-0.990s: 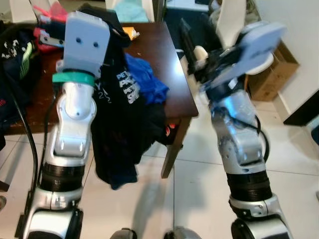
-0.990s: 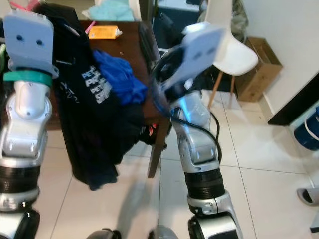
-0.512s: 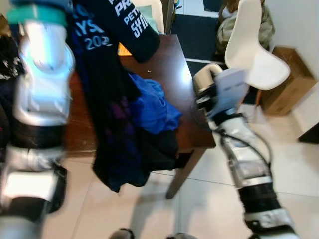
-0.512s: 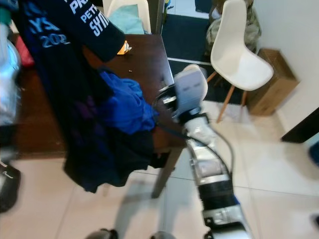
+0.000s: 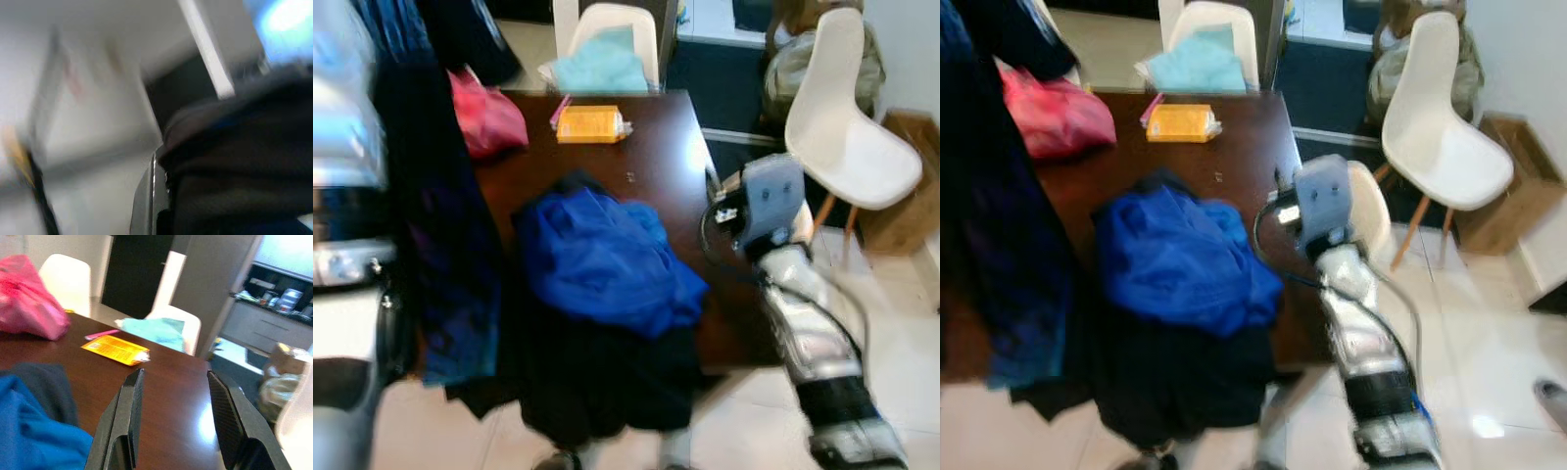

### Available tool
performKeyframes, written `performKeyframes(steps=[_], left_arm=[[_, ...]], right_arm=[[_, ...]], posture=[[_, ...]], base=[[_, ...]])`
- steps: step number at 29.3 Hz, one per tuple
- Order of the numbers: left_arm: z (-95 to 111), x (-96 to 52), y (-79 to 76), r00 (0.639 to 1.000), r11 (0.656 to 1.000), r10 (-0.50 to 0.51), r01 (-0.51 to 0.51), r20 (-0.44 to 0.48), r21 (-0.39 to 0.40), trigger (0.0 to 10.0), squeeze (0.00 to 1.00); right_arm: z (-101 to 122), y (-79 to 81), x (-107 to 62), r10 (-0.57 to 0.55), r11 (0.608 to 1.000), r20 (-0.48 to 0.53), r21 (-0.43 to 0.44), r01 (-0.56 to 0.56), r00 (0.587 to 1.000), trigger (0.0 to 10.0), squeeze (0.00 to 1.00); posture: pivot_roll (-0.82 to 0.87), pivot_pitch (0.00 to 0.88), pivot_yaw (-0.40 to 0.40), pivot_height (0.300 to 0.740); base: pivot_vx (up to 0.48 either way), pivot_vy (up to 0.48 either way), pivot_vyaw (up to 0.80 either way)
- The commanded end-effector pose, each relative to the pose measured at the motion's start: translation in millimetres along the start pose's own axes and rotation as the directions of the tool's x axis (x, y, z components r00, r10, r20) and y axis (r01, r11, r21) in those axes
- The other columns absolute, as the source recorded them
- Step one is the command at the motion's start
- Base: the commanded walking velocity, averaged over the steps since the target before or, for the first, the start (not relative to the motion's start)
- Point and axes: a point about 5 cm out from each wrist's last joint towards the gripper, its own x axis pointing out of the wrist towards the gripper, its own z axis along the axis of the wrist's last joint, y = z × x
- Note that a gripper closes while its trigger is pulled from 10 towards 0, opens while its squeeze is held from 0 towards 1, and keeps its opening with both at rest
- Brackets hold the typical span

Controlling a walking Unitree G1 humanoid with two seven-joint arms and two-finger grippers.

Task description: Hang hanger

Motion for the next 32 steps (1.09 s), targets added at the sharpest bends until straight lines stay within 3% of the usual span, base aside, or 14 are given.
performKeyframes(steps=[1, 4, 5, 7, 9, 12, 18, 20, 24, 25, 27, 28, 30, 32], left_arm=[[-33, -18.1, -25.1, 0.966, 0.977, -0.181, 0.155, -0.187, -0.15, 10.0, 0.0], [-33, -18.1, -25.1, 0.966, 0.977, -0.181, 0.155, -0.187, -0.15, 10.0, 0.0], [-61, -37.2, -41.4, 0.893, 0.931, -0.306, 0.209, -0.331, -0.298, 10.0, 0.0], [-61, -37.2, -41.4, 0.893, 0.931, -0.306, 0.209, -0.331, -0.298, 10.0, 0.0], [-83, -55.9, -59.5, 0.784, 0.859, -0.456, 0.264, -0.421, -0.439, 10.0, 0.0], [-86, -58.1, -63.5, 0.765, 0.844, -0.487, 0.286, -0.422, -0.454, 10.0, 0.0], [-86, -60.9, -69.2, 0.754, 0.832, -0.524, 0.352, -0.396, -0.429, 10.0, 0.0], [-64, -45.3, -69.4, 0.838, 0.849, -0.485, 0.383, -0.249, -0.364, 10.0, 0.0], [-50, -35.1, -68.9, 0.86, 0.843, -0.479, 0.394, -0.176, -0.366, 10.0, 0.13], [-48, -37.0, -77.8, 0.819, 0.81, -0.55, 0.476, -0.161, -0.343, 10.0, 1.0], [-65, -70.9, -103.0, 0.629, 0.658, -0.748, 0.663, -0.211, -0.358, 10.0, 1.0], [-65, -70.9, -103.0, 0.629, 0.658, -0.748, 0.663, -0.211, -0.358, 10.0, 1.0], [-78, -107.4, -115.2, 0.445, 0.497, -0.867, 0.751, -0.224, -0.434, 10.0, 1.0], [-80, -117.4, -117.1, 0.394, 0.451, -0.893, 0.768, -0.219, -0.455, 10.0, 1.0]], right_arm=[[0, -3.9, -2.2, -0.007, 1.0, 0.008, -0.007, 0.007, 1.0, 10.0, 0.0], [0, -3.9, -2.2, -0.007, 1.0, 0.008, -0.007, 0.007, 1.0, 10.0, 0.0], [0, -3.4, -1.4, -0.003, 1.0, 0.015, -0.01, 0.003, 1.0, 10.0, 0.0], [0, -3.4, -1.4, -0.003, 1.0, 0.015, -0.01, 0.003, 1.0, 10.0, 0.0], [0, -1.1, 0.3, 0.007, 1.0, 0.024, -0.014, -0.007, 1.0, 10.0, 0.0], [0, -0.3, 0.6, 0.01, 1.0, 0.026, -0.013, -0.01, 1.0, 10.0, 0.0], [0, 0.2, 0.7, 0.013, 1.0, 0.027, -0.014, -0.012, 1.0, 10.0, 0.0], [1, 1.5, 0.5, 0.023, 1.0, 0.035, -0.012, -0.022, 0.999, 10.0, 0.0], [2, 3.1, 0.7, 0.031, 1.0, 0.041, -0.008, -0.03, 0.999, 10.0, 0.0], [4, 5.0, 0.5, 0.039, 0.999, 0.047, -0.003, -0.039, 0.998, 10.0, 0.0], [5, 7.6, -0.4, 0.048, 0.999, 0.053, 0.004, -0.048, 0.997, 10.0, 0.0], [5, 7.6, -0.4, 0.048, 0.999, 0.053, 0.004, -0.048, 0.997, 10.0, 0.0], [4, 8.5, -1.6, 0.05, 0.999, 0.052, 0.007, -0.05, 0.997, 10.0, 0.0], [3, 8.7, -2.0, 0.051, 0.999, 0.05, 0.007, -0.051, 0.997, 10.0, 0.0]], posture=[[0.0, 0.035, 0.017, 0.74], [0.0, 0.035, 0.017, 0.74], [0.0, 0.035, 0.014, 0.74], [0.0, 0.035, 0.014, 0.74], [0.0, 0.035, 0.011, 0.74], [0.0, 0.035, 0.011, 0.74], [0.0, 0.033, 0.011, 0.74], [0.0, 0.033, 0.005, 0.74], [0.0, 0.034, 0.003, 0.74], [0.0, 0.034, 0.005, 0.74], [0.0, 0.04, 0.006, 0.74], [0.0, 0.04, 0.006, 0.74], [0.0, 0.044, 0.005, 0.74], [0.0, 0.044, 0.005, 0.74]], base=[[0.0, 0.0, 0.0], [0.0, 0.0, 0.0], [0.0, 0.0, 0.0], [0.0, 0.0, 0.0], [0.0, 0.0, 0.0], [0.0, 0.0, 0.0], [0.0, 0.0, 0.0], [0.0, 0.0, 0.0], [0.0, 0.0, 0.0], [0.0, 0.0, 0.0], [0.0, 0.0, 0.0], [0.0, 0.0, 0.0], [0.0, 0.0, 0.0], [0.0, 0.0, 0.0]])
